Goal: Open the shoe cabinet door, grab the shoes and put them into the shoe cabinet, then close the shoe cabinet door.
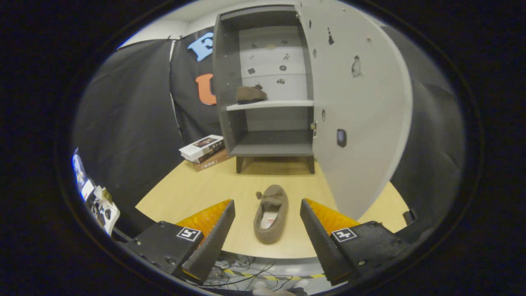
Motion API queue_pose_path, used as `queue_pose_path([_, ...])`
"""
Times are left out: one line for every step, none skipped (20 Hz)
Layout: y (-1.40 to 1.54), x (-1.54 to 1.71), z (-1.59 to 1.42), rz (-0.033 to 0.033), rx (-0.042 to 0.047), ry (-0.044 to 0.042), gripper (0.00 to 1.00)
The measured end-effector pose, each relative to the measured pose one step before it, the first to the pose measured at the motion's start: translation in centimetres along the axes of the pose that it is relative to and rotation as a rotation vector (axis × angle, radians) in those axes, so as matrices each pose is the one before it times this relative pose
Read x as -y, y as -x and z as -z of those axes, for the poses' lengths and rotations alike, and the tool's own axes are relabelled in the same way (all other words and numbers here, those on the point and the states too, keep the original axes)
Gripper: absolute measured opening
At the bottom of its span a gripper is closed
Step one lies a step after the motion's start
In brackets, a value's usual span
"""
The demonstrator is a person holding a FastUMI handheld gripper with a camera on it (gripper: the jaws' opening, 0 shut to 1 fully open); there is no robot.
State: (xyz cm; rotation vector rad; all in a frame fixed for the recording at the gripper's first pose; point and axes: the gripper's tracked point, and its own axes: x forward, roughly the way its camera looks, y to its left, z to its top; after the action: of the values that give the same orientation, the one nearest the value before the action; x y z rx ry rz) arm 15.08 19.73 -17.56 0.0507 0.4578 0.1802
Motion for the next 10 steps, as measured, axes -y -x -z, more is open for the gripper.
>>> queue_pose_path([-1.368, -0.280, 1.238, -0.00493, -0.01874, 0.01004, 1.00])
queue_pose_path([-1.602, -0.086, 1.164, 0.01587, -0.03592, 0.01236, 1.00])
queue_pose_path([-1.669, -0.489, 0.857, -0.00552, -0.01563, 0.00177, 1.00])
queue_pose_path([-2.419, -0.621, 0.457, 0.00135, -0.02188, 0.00051, 1.00])
queue_pose_path([-1.638, -0.090, 0.700, 0.00334, -0.03443, -0.00841, 1.00])
queue_pose_path([-1.826, -0.171, 0.732, -0.00754, -0.02397, -0.02736, 1.00])
queue_pose_path([-1.390, 0.055, 0.447, 0.00033, -0.02138, -0.02387, 1.00])
queue_pose_path([-1.481, 0.070, 0.411, 0.00509, -0.02408, -0.01548, 1.00])
queue_pose_path([-1.089, -0.022, 0.142, -0.00551, -0.01811, -0.01967, 1.00])
queue_pose_path([-0.946, 0.184, -0.228, 0.00145, -0.00637, -0.01697, 1.00])
